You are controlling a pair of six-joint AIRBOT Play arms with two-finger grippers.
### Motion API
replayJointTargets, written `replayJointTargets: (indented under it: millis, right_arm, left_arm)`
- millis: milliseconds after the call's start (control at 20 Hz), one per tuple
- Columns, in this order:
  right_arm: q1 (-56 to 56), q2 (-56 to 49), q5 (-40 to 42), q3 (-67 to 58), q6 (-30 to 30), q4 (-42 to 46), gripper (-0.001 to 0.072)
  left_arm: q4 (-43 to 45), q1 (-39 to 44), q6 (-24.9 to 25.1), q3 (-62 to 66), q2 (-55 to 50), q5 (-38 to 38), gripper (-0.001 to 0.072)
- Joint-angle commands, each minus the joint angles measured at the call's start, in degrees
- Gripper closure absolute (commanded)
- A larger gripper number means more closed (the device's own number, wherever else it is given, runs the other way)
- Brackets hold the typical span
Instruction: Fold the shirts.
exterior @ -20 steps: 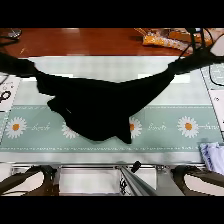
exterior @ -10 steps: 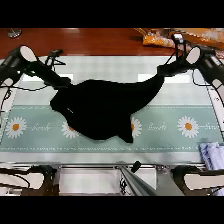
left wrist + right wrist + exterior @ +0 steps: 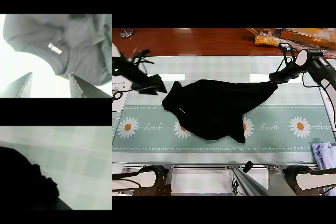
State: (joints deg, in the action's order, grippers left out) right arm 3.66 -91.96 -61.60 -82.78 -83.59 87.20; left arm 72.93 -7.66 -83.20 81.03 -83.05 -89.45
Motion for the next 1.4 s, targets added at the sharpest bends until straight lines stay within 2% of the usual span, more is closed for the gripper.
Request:
replayJointTargets:
  millis: [0, 150, 300, 500, 950, 1050, 1150, 1200, 1250, 1300, 1350]
  right_arm:
    - [-0.17, -0.07, -3.04, 0.0, 0.22, 2.97, 0.0681]
    - [-0.17, -0.07, -2.54, 0.0, 0.22, 2.67, 0.0681]
    - [-0.28, -0.07, -2.43, 0.0, 0.22, 1.22, 0.0681]
    - [-0.28, -0.09, -2.1, 0.0, 0.24, 0.07, 0.0681]
    - [-0.28, -0.09, -1.64, 0.0, 0.24, -0.15, 0.0681]
    - [-0.28, -0.07, -1.73, 0.0, 0.22, -0.15, 0.0681]
    - [-0.28, -0.07, -1.77, 0.0, 0.22, -0.15, 0.0681]
    - [-0.28, -0.07, -1.84, 0.0, 0.24, -0.13, 0.0681]
    - [-0.28, -0.09, -1.88, 0.0, 0.24, -0.13, 0.0681]
    - [-0.28, -0.07, -1.9, 0.0, 0.24, -0.13, 0.0681]
    - [-0.28, -0.07, -1.9, 0.0, 0.24, -0.11, 0.0681]
  left_arm:
    - [-3.1, -1.95, -0.7, -12.52, 8.98, -0.76, 0.0179]
    - [-15.1, -2.05, 0.22, -32.09, 19.02, 8.48, 0.0178]
    - [-26.73, -1.95, 0.26, -46.01, 26.1, 18.05, 0.0175]
    - [-28.61, 0.37, 1.68, -55.84, 26.69, 21.05, 0.0175]
    - [-29.81, 6.95, 1.51, -58.62, 23.43, 32.7, 0.0176]
    - [-32.96, 9.4, 1.6, -58.6, 20.46, 36.85, 0.0178]
    - [-37.83, 12.85, 3.72, -58.55, 16.94, 40.94, 0.0184]
    - [-39.85, 14.75, 4.55, -58.55, 15.04, 42.99, 0.0207]
    - [-41.11, 16.31, 4.52, -58.55, 13.38, 45.07, 0.0291]
    - [-42.25, 17.64, 4.52, -58.4, 11.85, 47.1, 0.0336]
    - [-42.86, 18.53, 4.55, -57.94, 10.62, 48.15, 0.0351]
